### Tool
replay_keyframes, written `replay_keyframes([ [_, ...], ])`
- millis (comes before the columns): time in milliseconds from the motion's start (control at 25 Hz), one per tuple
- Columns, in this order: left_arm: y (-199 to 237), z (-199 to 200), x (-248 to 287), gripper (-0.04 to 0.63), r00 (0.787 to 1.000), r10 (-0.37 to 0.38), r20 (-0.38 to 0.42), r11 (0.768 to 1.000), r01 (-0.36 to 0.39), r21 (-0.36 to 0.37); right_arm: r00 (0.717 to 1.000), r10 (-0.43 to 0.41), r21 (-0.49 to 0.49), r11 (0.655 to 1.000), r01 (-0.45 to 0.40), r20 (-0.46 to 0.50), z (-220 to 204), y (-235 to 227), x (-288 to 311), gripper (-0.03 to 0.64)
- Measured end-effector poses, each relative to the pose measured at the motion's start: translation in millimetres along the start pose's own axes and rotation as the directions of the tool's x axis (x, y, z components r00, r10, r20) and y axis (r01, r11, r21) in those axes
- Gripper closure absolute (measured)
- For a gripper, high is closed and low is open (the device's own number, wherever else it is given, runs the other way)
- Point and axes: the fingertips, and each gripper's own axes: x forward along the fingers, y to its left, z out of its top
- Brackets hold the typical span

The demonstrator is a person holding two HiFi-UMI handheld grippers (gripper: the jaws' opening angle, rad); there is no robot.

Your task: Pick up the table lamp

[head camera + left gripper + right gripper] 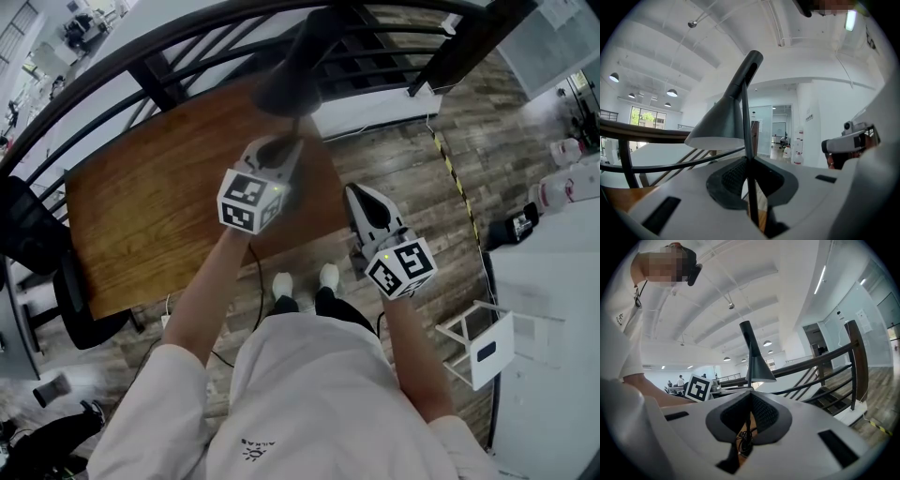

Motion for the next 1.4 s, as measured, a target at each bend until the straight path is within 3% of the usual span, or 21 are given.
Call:
replay_keyframes([
  [680,-6.9,45.1,-34.5,0.549,0.993,-0.033,0.113,0.999,0.037,-0.028,0.998,0.064,-0.019,0.998,-0.064,0.015,14.9,12.4,24.5,0.600],
  [1000,-18.6,79.6,-56.8,0.549,0.983,-0.083,0.166,0.996,0.085,-0.003,0.997,0.070,-0.026,0.997,-0.069,0.034,22.7,16.5,22.1,0.600],
  [1400,-22.1,122.4,-85.9,0.549,0.963,-0.091,0.253,0.995,0.095,-0.003,0.992,0.103,-0.052,0.994,-0.099,0.068,44.3,28.5,23.3,0.600],
])
